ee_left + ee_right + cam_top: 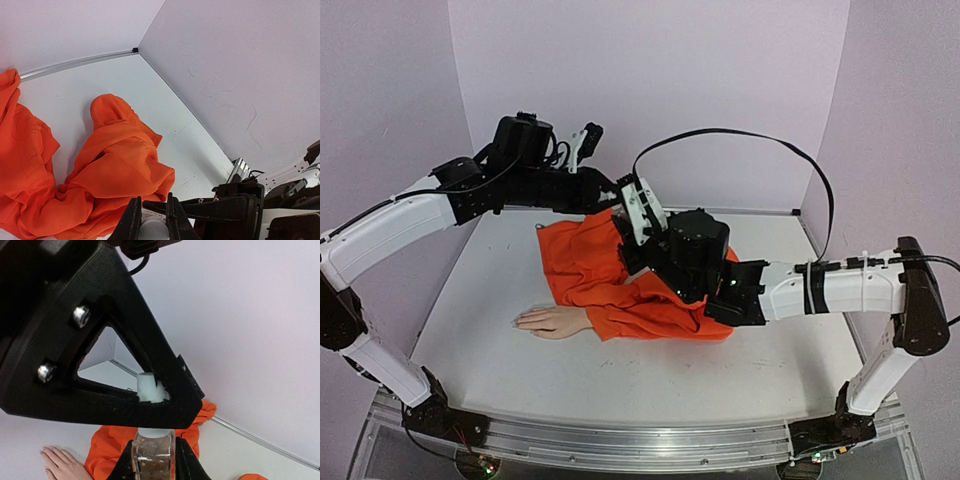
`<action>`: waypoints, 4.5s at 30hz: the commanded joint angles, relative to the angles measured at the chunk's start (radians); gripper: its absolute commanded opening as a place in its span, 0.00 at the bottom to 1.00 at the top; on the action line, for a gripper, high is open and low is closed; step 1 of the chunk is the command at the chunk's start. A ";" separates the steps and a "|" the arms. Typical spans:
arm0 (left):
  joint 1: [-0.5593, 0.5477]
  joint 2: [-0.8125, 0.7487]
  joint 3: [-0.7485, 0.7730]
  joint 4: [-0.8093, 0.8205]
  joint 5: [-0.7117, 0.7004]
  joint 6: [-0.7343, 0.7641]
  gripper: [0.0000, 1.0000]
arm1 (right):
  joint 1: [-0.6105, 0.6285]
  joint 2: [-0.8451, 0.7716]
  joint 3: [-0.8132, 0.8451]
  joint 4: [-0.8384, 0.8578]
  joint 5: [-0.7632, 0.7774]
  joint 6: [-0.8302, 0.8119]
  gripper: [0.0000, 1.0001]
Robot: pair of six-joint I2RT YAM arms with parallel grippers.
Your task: Paint the nails
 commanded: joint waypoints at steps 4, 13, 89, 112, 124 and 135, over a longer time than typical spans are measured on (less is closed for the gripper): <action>0.026 -0.088 -0.017 0.045 0.135 0.002 0.57 | -0.161 -0.142 -0.014 0.021 -0.675 0.143 0.00; 0.044 -0.178 -0.111 0.184 0.244 0.037 0.76 | -0.365 -0.170 -0.021 0.069 -1.432 0.462 0.00; 0.049 -0.133 -0.059 0.224 0.342 0.027 0.91 | -0.403 -0.070 0.042 0.292 -1.543 0.818 0.00; 0.048 -0.048 0.026 0.224 0.389 0.019 0.45 | -0.404 -0.022 0.026 0.342 -1.563 0.845 0.00; 0.028 -0.028 0.019 0.200 0.351 0.023 0.15 | -0.402 -0.064 0.017 0.229 -1.432 0.731 0.00; 0.016 0.010 0.053 0.058 0.128 -0.016 0.00 | -0.006 -0.109 0.083 -0.010 0.180 0.094 0.00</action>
